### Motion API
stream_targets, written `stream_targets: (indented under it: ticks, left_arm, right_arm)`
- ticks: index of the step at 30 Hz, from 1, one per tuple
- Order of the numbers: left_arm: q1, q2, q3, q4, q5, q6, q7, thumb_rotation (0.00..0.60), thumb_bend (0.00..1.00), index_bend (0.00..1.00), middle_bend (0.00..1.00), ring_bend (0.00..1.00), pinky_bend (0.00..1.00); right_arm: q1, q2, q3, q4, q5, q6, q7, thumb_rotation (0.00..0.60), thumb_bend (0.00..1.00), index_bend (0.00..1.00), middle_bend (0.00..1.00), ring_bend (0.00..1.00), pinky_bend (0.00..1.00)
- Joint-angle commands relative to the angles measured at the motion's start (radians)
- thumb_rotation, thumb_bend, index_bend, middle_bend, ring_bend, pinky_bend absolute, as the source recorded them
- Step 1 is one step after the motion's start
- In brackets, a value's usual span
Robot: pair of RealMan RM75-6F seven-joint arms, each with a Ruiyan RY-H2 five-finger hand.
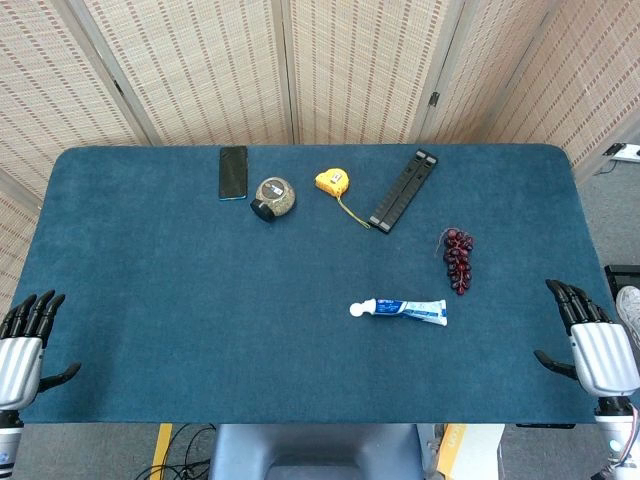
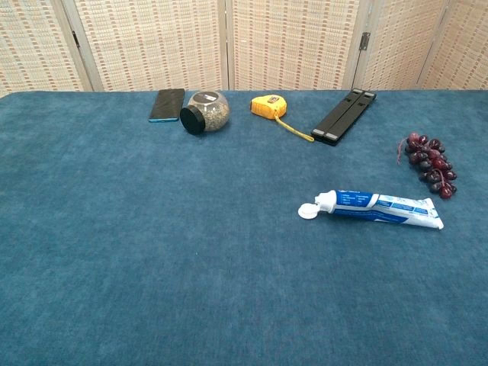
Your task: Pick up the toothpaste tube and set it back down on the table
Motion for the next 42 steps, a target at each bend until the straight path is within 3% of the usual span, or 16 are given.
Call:
stream_targets:
  ticks: [1,14,23,32,42]
  left_arm:
    - [0.002,-0.014,-0.004,0.018,0.004,0.001,0.004,0.600,0.14,0.09,0.08,0.05,0.14]
    - [-0.002,-0.010,-0.006,0.024,0.008,0.001,0.004,0.600,0.14,0.09,0.08,0.05,0.14]
    - [-0.004,-0.003,-0.008,0.022,0.013,0.003,-0.004,0.600,0.14,0.09,0.08,0.05,0.14]
    - [-0.005,0.003,-0.010,0.024,0.015,0.005,-0.019,0.600,0.14,0.09,0.08,0.05,0.14]
    - [0.001,0.000,-0.009,0.041,0.006,0.007,-0.038,0.600,0.14,0.09,0.08,0.05,0.14]
  right_arm:
    - [0.001,0.000,0.001,-0.001,0.001,-0.001,-0.001,0.600,0.05,0.02,0.15,0.12,0.28]
    - [0.014,0.002,-0.006,-0.002,-0.014,-0.023,0.001,0.600,0.05,0.06,0.19,0.12,0.28]
    - [0.107,-0.017,0.015,-0.016,-0.006,-0.153,-0.039,0.600,0.10,0.13,0.26,0.17,0.28]
    - [0.264,-0.141,0.060,0.075,0.055,-0.358,-0.071,0.600,0.08,0.20,0.32,0.19,0.30]
    - [0.376,-0.286,0.082,0.170,0.121,-0.479,-0.151,0.600,0.06,0.29,0.37,0.20,0.30]
